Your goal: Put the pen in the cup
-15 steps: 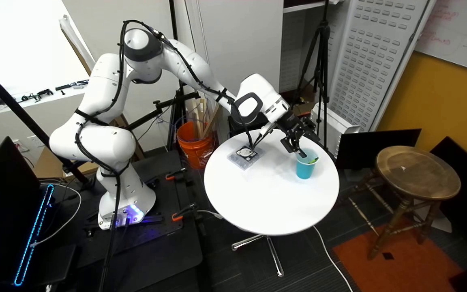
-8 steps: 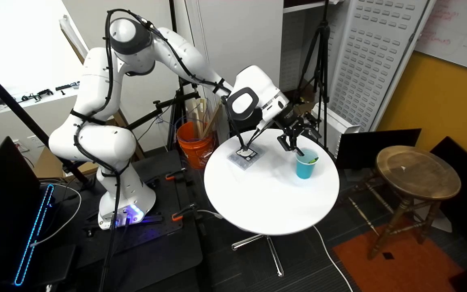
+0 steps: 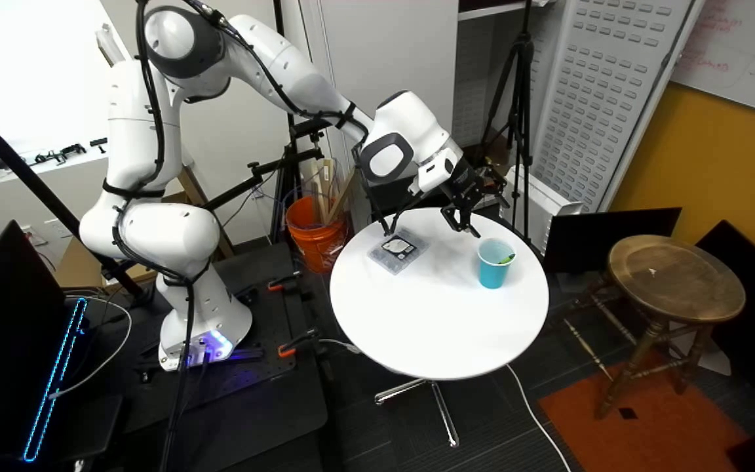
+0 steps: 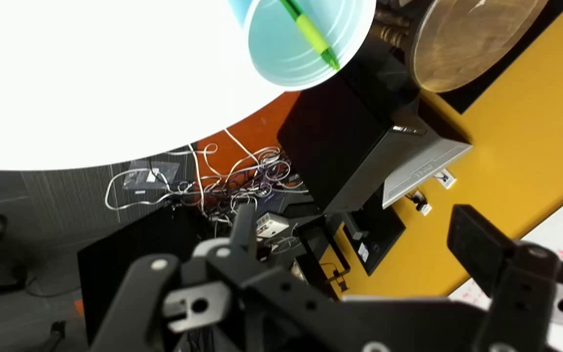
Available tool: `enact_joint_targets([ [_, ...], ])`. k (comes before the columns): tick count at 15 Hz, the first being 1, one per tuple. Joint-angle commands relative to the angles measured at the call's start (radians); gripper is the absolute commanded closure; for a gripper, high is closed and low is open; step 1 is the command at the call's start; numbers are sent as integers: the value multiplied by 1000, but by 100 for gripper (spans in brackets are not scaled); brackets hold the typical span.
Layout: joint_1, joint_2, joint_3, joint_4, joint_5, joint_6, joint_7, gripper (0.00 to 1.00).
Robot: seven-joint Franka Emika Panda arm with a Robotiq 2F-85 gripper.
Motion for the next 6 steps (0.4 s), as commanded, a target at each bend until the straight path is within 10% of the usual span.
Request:
enact_joint_targets([
  [1, -22, -44, 32, -7, -43, 13, 31, 0],
  [6, -31, -56, 42, -9, -62, 13, 28, 0],
])
